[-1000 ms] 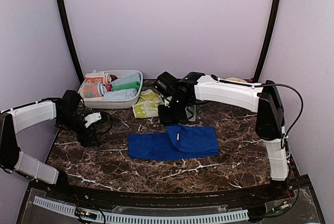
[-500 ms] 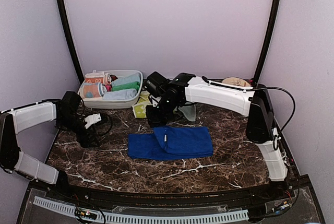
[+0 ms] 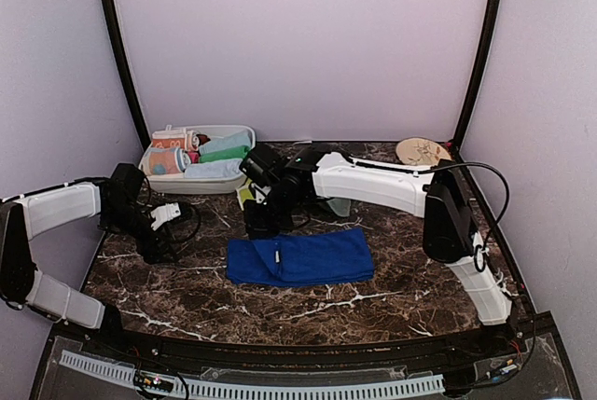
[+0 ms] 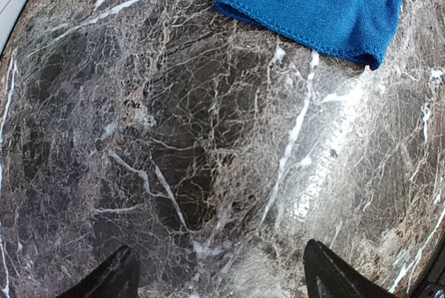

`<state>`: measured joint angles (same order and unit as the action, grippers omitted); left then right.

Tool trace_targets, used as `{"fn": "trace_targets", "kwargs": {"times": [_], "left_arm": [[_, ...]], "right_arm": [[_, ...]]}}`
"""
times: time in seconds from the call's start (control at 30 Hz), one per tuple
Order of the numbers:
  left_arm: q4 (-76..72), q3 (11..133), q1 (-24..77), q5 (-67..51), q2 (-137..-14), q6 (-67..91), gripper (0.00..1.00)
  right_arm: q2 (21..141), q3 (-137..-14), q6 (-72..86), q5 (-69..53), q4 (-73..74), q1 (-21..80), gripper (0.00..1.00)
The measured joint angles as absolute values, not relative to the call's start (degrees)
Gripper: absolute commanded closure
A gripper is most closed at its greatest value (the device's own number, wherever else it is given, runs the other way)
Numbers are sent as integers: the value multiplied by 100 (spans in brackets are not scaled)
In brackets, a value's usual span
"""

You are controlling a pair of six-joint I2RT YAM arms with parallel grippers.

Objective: Roll the towels
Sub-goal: Fold the towel at the center of the board.

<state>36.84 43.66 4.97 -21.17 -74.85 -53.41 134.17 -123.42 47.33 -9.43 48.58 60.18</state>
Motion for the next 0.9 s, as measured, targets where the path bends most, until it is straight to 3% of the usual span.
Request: {"fn": "trace_targets", "kwargs": {"times": [0.57, 0.9], "left_arm": [[3682, 4359, 458, -2032, -7485, -5347, 16], [3577, 4185, 434, -2060, -7474, -5334, 19]], "right_arm": [[13692, -12674, 5037, -1319, 4335, 6084, 100], [13994, -11917, 5655, -2102, 2639, 6184, 99]]}}
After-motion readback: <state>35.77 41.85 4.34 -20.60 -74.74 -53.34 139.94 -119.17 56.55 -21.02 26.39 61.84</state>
